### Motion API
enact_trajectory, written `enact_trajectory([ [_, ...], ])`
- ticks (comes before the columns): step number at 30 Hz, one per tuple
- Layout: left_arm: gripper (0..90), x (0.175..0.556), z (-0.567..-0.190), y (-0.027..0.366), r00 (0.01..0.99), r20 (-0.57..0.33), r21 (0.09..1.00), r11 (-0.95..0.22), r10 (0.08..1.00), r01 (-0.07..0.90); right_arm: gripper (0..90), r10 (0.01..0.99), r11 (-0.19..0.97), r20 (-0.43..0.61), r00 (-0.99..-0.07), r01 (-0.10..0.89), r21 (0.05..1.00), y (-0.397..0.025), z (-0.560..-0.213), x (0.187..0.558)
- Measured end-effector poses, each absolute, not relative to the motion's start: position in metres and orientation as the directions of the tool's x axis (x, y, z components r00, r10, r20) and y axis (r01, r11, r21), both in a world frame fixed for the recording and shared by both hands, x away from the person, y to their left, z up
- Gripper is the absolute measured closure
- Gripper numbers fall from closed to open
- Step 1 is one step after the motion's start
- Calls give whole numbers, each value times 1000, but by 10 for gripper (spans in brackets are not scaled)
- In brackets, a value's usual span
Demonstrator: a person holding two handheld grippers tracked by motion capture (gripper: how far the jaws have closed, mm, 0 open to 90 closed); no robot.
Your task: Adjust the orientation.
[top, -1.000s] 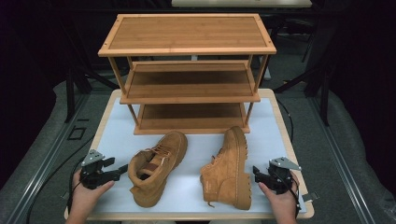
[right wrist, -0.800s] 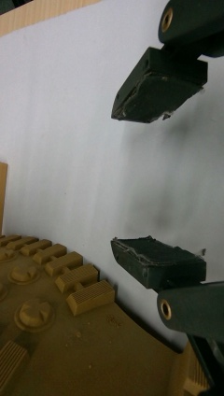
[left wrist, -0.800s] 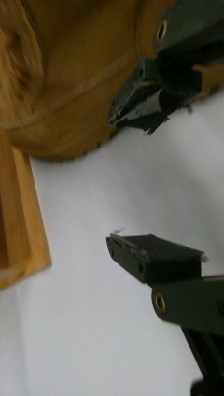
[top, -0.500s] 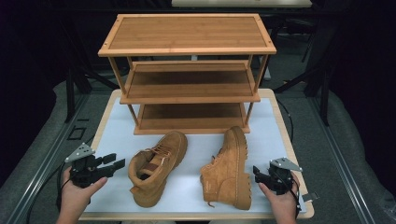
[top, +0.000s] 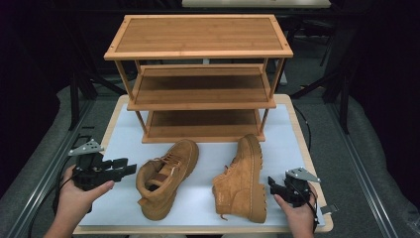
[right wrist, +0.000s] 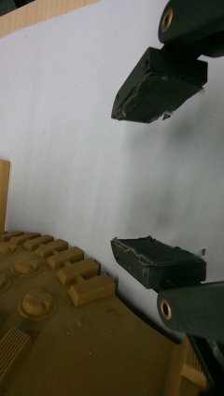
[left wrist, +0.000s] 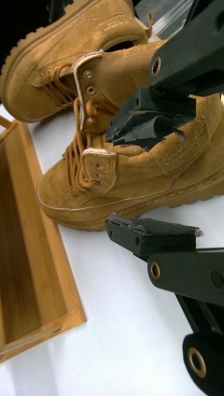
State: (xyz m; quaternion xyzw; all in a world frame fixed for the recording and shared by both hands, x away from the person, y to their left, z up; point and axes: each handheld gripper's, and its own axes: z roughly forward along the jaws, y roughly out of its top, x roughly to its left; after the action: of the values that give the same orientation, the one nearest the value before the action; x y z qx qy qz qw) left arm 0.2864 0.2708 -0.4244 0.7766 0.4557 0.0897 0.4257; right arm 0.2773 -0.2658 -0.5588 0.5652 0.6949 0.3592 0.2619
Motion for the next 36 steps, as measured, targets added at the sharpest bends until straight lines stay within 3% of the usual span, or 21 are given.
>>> enact_trajectory([
  [10,529,302,-407,250,527,-252,611,-289,812,737,299,976,100,38,-213,601,793,-265,-559,277],
  [21,539,324,-399,209,537,-117,445,-439,836,780,300,974,98,48,-221,604,791,-266,-560,277],
  [30,602,338,-413,192,525,-100,308,-476,845,824,299,974,88,59,-219,606,791,-268,-560,277],
  [36,629,348,-420,193,490,-137,241,-451,861,860,299,974,97,51,-222,606,790,-266,-560,278],
])
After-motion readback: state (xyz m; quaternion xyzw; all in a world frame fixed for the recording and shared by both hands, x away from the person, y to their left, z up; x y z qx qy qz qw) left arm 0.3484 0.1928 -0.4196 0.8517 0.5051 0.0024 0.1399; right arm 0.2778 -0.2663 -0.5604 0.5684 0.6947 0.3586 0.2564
